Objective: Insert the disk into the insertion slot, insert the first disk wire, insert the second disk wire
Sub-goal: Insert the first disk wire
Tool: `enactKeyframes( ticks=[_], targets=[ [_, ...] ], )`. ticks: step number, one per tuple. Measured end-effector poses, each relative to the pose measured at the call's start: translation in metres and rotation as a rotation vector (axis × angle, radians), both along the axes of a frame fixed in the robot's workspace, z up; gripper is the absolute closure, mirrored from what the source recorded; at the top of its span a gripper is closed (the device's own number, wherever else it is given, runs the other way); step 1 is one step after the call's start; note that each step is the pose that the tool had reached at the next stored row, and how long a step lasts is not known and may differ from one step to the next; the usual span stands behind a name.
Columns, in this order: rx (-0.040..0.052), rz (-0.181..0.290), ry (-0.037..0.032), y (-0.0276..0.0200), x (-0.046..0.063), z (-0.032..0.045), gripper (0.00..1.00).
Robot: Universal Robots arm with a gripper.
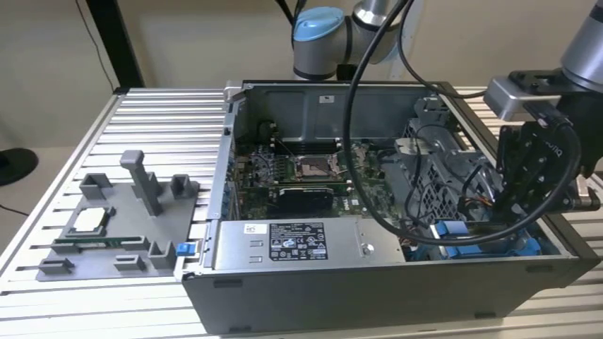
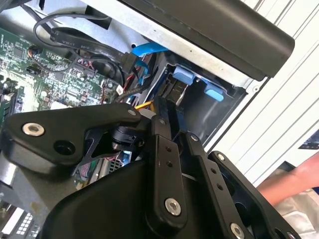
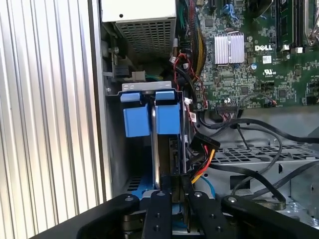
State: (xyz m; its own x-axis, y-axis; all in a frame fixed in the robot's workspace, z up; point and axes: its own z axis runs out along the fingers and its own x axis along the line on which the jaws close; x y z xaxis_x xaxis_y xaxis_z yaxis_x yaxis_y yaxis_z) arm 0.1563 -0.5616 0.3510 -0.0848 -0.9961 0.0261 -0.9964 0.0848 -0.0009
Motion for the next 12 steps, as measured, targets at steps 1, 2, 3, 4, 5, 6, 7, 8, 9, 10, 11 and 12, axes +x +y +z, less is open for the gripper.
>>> enactKeyframes(
  ticks=[1,2,3,4,5,6,7,8,9,10,11,12],
  targets=[
    [-0.0001,0.000,-0.0014,0.0004,-0.0001,-0.0005,1.00],
    [-0.0002,0.000,-0.0020,0.0008,0.0000,-0.0009,1.00],
    [0.0000,0.000,-0.0028,0.0015,0.0000,-0.0016,1.00],
    [0.0000,0.000,-0.0031,0.0021,0.0000,-0.0020,1.00],
    [-0.0001,0.001,-0.0036,0.0026,0.0002,-0.0025,1.00],
    [-0.0001,0.001,-0.0041,0.0033,0.0003,-0.0030,1.00],
    [-0.0003,0.002,-0.0045,0.0039,0.0004,-0.0035,1.00],
    [0.0000,0.003,-0.0048,0.0044,0.0007,-0.0042,1.00],
    [0.0001,0.004,-0.0052,0.0047,0.0008,-0.0048,1.00],
    [0.0001,0.006,-0.0058,0.0051,0.0009,-0.0053,1.00],
    [0.0000,0.008,-0.0064,0.0053,0.0009,-0.0058,1.00],
    [-0.0001,0.010,-0.0072,0.0056,0.0010,-0.0062,1.00]
  ],
)
